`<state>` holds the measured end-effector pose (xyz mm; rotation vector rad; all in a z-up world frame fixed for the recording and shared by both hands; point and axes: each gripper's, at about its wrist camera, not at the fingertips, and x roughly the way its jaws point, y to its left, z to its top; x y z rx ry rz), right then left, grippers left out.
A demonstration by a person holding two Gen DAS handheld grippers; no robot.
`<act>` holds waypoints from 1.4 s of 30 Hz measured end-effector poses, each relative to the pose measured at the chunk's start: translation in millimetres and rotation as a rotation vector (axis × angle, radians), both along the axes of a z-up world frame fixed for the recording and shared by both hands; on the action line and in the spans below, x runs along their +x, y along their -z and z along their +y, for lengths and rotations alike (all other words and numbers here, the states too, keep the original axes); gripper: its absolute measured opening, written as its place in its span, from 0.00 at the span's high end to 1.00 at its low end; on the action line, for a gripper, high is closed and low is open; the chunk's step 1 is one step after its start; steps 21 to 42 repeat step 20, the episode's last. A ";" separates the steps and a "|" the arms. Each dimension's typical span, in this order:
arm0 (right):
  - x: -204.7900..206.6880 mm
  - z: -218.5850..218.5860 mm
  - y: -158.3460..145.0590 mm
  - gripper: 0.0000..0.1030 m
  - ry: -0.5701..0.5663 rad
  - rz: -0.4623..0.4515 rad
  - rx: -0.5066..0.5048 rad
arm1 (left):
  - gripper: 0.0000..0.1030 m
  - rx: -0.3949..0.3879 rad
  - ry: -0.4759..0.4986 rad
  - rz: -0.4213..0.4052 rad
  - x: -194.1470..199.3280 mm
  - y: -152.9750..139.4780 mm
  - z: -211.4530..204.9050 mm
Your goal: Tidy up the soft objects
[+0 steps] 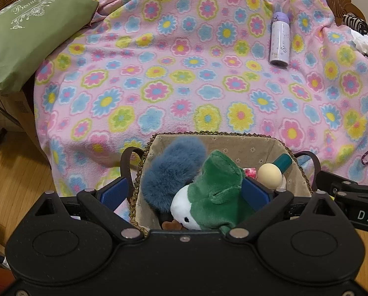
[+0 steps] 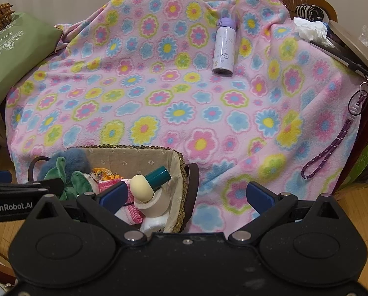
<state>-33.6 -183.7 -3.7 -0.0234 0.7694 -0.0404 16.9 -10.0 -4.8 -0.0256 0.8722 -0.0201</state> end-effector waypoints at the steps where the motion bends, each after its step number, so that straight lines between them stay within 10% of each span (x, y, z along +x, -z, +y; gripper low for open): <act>1: 0.0 0.1 0.0 0.00 0.000 0.000 0.000 | 0.07 0.000 0.000 0.000 0.0 0.2 -0.1; 42: 0.2 -0.7 0.0 0.00 -0.001 0.001 0.001 | 0.07 0.006 0.010 0.001 -0.4 1.0 0.9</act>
